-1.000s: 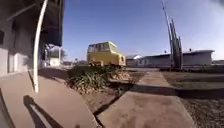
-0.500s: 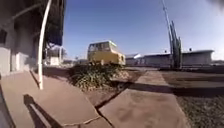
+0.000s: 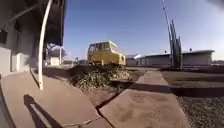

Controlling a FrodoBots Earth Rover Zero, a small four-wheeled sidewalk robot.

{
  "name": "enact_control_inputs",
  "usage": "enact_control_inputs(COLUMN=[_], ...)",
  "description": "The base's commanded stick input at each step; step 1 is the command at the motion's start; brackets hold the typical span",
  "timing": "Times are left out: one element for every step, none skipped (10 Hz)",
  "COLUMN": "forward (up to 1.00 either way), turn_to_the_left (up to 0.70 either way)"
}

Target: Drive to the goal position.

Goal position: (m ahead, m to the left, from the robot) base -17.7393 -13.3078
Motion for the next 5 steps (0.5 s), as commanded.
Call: enact_control_inputs(forward=[0.0, 0.0, 0.0, 0.0, 0.0], turn_to_the_left=[-0.44, -0.44, -0.44, -0.44, -0.44])
